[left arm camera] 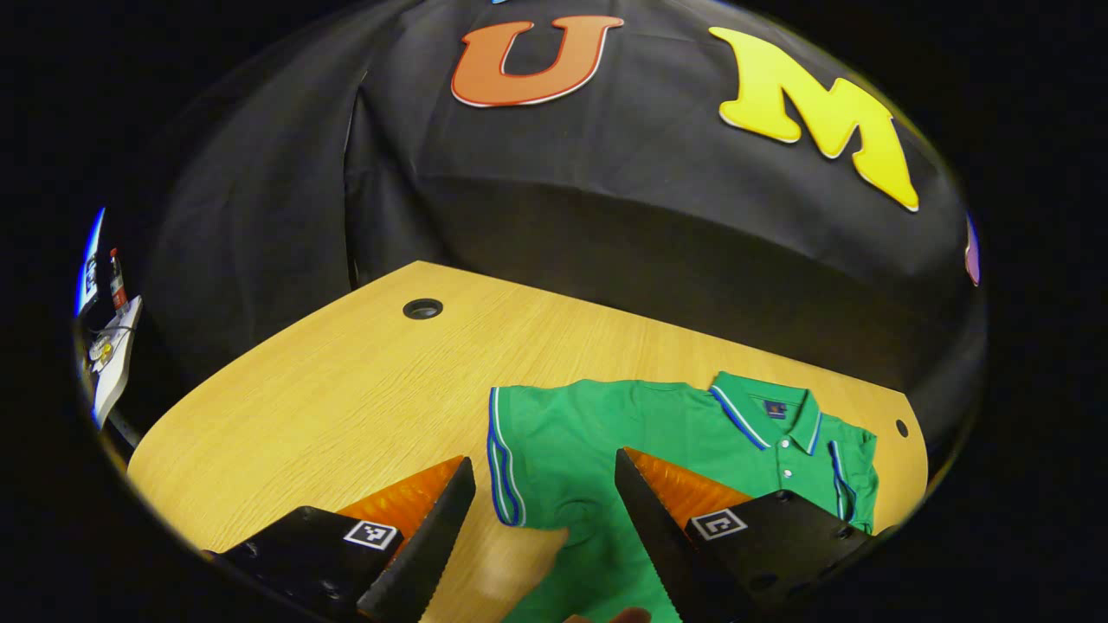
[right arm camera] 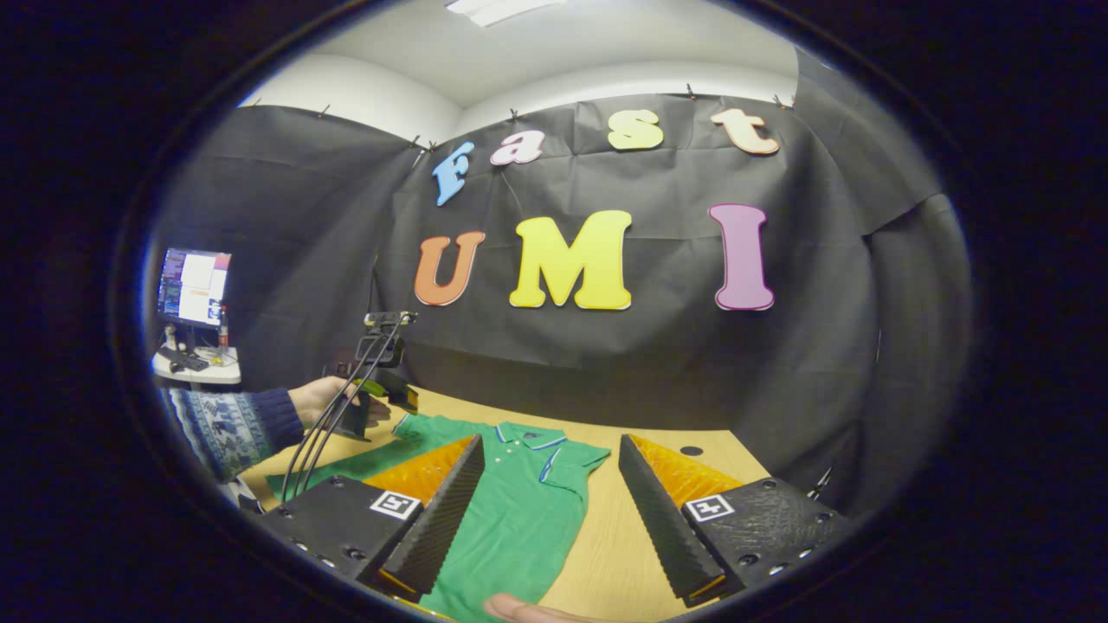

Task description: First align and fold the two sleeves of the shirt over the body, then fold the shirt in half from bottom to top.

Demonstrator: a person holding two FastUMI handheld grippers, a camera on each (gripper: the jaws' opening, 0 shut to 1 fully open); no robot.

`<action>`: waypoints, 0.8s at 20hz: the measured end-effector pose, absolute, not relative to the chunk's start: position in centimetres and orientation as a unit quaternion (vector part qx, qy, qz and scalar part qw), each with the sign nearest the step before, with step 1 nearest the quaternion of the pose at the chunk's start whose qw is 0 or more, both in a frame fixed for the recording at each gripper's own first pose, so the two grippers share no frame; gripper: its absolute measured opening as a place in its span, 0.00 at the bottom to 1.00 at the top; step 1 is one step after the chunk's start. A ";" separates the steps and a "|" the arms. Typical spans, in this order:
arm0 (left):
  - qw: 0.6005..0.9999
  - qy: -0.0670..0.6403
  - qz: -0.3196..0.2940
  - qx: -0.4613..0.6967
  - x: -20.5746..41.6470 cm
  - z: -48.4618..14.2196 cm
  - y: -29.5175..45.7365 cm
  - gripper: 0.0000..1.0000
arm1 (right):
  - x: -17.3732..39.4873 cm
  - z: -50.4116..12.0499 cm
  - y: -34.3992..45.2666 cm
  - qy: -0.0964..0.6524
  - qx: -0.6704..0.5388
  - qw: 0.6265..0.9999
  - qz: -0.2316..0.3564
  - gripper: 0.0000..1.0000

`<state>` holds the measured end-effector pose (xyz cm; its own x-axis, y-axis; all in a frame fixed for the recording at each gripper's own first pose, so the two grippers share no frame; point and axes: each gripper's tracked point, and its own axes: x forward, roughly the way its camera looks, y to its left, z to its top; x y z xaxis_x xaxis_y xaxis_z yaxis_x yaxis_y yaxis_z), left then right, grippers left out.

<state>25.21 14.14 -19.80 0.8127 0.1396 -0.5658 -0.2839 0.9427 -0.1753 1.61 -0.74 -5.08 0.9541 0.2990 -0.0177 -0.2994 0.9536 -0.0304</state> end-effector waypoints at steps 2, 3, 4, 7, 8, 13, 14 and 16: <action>0.946 0.283 0.104 -0.115 26.3 -20.8 14.8 1.00 | 2.1 -5.8 -0.8 0.013 -0.006 0.987 0.159 0.95; 0.945 0.289 0.101 -0.112 26.5 -21.4 14.8 1.00 | 2.5 -6.1 -1.0 0.021 -0.004 0.987 0.158 0.96; 0.944 0.296 0.093 -0.109 26.7 -22.2 14.7 1.00 | 2.8 -6.5 -1.1 0.028 -0.003 0.987 0.156 0.96; 0.941 0.302 0.090 -0.124 27.1 -23.8 14.6 1.00 | 3.3 -7.1 -0.9 0.037 0.008 0.987 0.158 0.95; 0.938 0.304 0.095 -0.133 27.1 -24.2 14.6 1.00 | 3.4 -7.4 -0.8 0.039 0.013 0.986 0.160 0.95; 0.940 0.288 0.128 -0.132 27.4 -24.8 16.2 0.43 | 3.8 -7.9 -0.7 0.055 0.031 0.985 0.159 0.96; 0.941 0.285 0.125 -0.134 27.6 -24.7 16.2 0.35 | 3.8 -8.0 -0.8 0.056 0.031 0.985 0.159 0.96; 0.942 0.281 0.113 -0.145 27.8 -24.5 15.4 0.14 | 3.9 -7.8 -1.3 0.053 0.027 0.987 0.151 0.94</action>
<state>27.82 15.41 -24.49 0.8160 0.1315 -0.5630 -0.2946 0.9324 -0.2092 3.90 -1.26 -7.85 0.9485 0.3016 -0.0972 -0.2959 0.9527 0.0692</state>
